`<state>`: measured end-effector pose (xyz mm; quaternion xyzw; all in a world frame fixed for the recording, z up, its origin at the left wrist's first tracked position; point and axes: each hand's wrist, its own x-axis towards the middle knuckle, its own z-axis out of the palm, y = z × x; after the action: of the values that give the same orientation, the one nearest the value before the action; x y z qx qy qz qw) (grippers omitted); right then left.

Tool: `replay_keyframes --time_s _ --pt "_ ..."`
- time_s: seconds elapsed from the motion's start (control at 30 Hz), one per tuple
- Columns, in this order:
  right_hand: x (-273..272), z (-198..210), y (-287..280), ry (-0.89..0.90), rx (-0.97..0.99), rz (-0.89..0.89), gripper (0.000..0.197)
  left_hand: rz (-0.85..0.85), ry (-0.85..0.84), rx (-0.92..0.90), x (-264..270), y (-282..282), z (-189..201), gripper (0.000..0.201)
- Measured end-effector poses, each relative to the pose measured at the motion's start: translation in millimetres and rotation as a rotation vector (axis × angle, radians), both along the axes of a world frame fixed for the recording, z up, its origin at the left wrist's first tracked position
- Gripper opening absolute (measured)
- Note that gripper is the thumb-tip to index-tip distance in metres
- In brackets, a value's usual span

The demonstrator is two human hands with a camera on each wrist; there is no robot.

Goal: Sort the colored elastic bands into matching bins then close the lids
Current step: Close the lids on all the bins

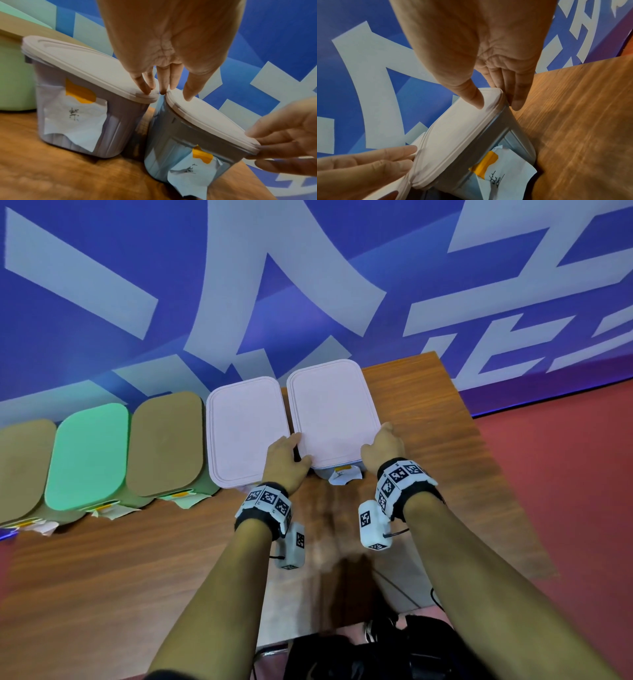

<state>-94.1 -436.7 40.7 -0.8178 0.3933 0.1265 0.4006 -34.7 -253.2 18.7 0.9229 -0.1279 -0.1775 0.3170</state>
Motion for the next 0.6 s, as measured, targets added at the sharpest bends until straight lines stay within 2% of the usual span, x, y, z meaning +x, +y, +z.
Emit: replay_keyframes --time_s 0.1,0.4,0.6 --pt "-1.7 -1.2 -0.8 0.009 -0.017 0.011 0.050 0.021 0.010 -0.003 -1.4 -0.4 -0.1 0.052" --pt "-4.2 -7.2 -3.3 0.023 -0.013 0.025 0.051 -0.007 0.022 0.082 0.3 -2.0 -12.9 0.064" --pt "-4.1 -13.4 -2.1 -0.038 -0.063 0.118 0.067 -0.031 -0.043 0.117 -1.3 -6.9 -16.4 0.078"
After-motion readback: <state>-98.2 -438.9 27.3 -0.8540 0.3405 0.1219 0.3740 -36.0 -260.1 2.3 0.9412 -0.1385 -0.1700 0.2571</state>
